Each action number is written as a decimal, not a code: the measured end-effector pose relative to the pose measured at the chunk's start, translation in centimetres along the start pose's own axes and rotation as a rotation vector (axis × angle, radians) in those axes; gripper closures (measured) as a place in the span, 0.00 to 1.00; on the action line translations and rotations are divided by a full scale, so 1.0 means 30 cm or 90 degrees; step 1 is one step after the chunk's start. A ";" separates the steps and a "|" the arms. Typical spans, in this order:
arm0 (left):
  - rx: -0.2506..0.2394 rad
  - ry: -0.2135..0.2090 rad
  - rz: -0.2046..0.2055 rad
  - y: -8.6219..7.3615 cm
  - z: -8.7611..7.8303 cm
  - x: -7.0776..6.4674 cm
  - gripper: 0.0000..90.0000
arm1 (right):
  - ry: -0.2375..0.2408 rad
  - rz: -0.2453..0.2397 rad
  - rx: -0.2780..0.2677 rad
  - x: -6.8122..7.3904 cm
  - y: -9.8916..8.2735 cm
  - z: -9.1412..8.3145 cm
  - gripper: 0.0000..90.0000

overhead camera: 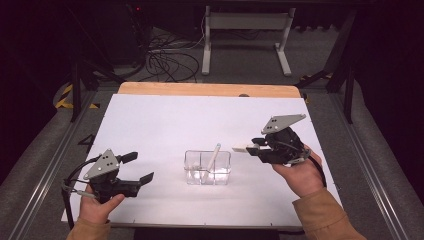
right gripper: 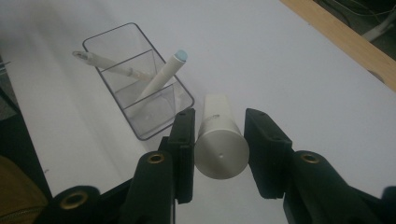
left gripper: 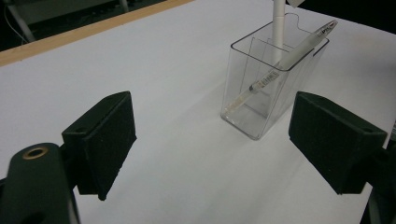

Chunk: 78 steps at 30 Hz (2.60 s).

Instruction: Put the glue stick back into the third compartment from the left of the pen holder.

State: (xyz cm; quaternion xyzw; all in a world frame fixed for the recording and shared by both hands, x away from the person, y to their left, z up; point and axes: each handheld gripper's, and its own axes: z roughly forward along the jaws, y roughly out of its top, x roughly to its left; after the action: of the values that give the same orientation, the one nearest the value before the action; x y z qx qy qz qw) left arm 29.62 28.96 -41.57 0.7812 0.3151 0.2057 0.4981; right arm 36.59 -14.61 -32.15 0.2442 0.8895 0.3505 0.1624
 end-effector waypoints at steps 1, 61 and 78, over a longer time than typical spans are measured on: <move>0.000 -0.001 0.000 0.000 0.000 0.000 0.17 | 0.003 -0.002 0.003 0.003 0.004 -0.001 0.73; -0.002 0.003 -0.005 -0.008 -0.012 0.004 0.17 | 0.078 -0.074 -0.012 0.107 0.079 0.073 0.10; -0.005 0.014 0.000 -0.013 -0.026 -0.002 0.17 | 0.039 -0.051 -0.121 0.080 0.034 0.016 0.00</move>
State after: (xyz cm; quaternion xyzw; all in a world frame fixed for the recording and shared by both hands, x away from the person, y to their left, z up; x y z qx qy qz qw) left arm 28.97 29.55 -41.61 0.7768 0.3203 0.2156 0.4975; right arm 35.16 -12.38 -32.06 0.1809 0.8660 0.4335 0.1715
